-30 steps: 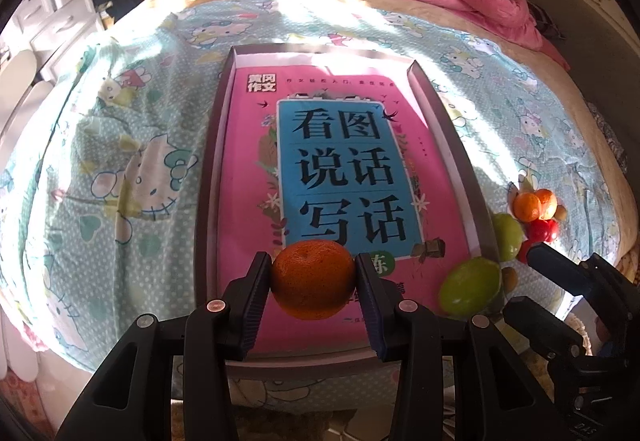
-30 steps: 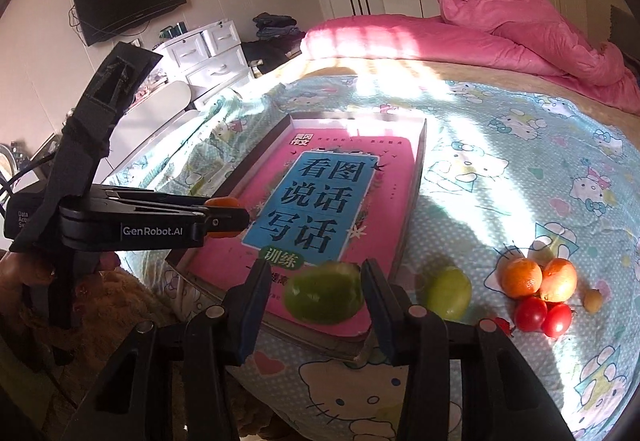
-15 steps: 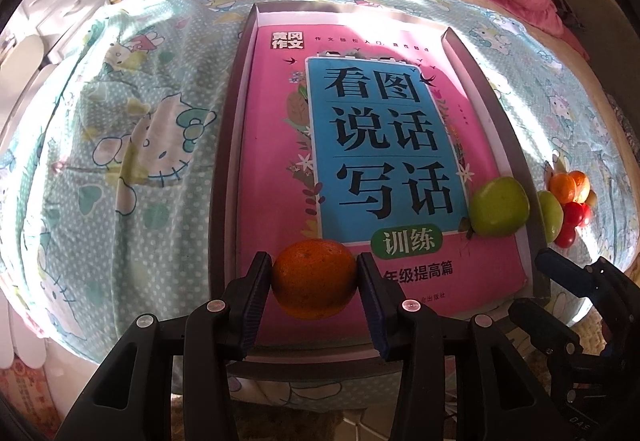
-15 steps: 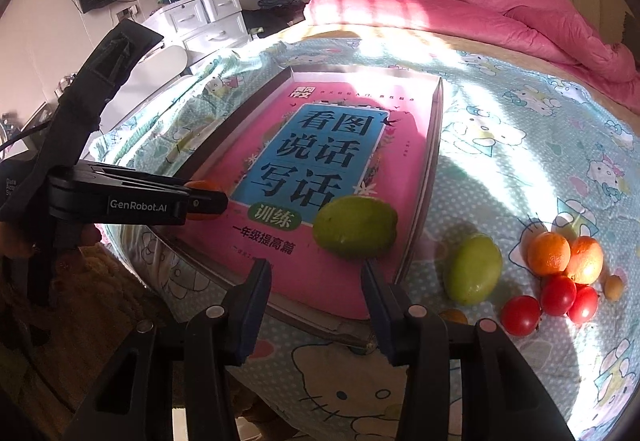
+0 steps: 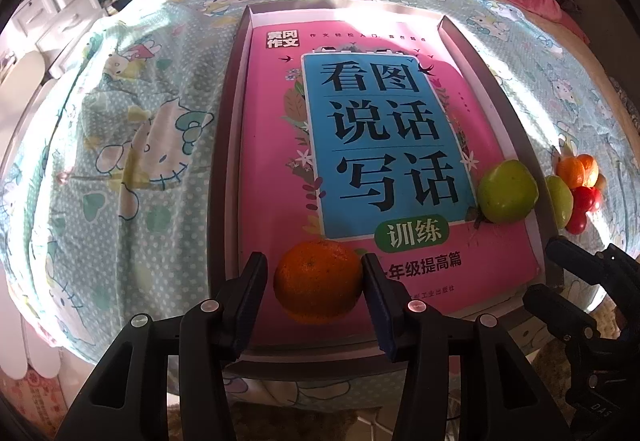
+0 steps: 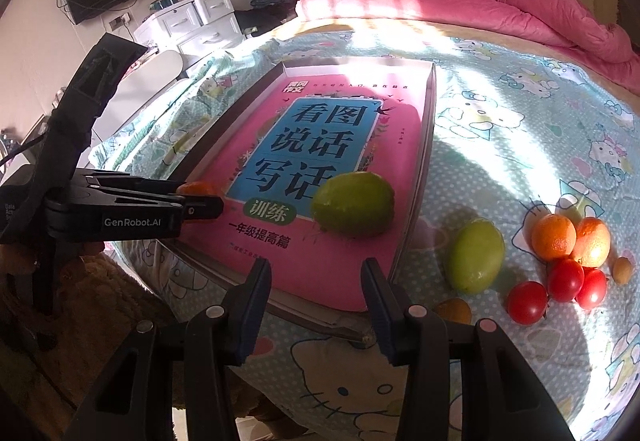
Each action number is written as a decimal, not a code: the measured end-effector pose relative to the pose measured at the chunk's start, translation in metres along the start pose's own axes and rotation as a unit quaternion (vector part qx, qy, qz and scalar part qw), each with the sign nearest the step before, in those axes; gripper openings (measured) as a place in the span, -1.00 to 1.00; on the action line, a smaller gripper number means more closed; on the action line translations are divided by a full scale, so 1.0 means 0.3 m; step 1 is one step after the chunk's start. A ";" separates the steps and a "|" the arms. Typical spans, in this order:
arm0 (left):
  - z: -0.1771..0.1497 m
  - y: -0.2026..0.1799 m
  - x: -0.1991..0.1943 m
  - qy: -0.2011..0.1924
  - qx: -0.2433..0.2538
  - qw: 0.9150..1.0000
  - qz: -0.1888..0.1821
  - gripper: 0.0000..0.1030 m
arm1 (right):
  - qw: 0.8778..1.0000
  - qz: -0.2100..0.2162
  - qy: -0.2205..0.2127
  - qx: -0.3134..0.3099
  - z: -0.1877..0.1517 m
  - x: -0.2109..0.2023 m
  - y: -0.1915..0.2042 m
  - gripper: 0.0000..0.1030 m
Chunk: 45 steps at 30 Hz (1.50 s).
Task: Organize fruits
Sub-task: 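Lower the orange onto the pink book and open the left tool, then move both open tools back toward the fruit cluster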
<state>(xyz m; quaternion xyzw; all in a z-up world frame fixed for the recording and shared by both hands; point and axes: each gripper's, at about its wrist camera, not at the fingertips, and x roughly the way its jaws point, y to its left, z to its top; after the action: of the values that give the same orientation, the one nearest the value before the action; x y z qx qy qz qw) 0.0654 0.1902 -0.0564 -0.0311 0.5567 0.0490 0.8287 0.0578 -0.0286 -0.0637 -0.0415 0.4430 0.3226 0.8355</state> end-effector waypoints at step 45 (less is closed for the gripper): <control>0.051 -0.064 -0.157 -0.114 -0.028 0.990 -0.077 0.60 | 0.998 -0.016 -0.044 0.038 0.013 -0.111 -0.061 0.35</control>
<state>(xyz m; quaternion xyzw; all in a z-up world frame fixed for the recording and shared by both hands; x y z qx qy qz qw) 0.0638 0.1706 -0.0070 -0.0911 0.4530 0.0039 0.8869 0.0578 -0.0584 -0.0397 -0.0030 0.4169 0.2934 0.8603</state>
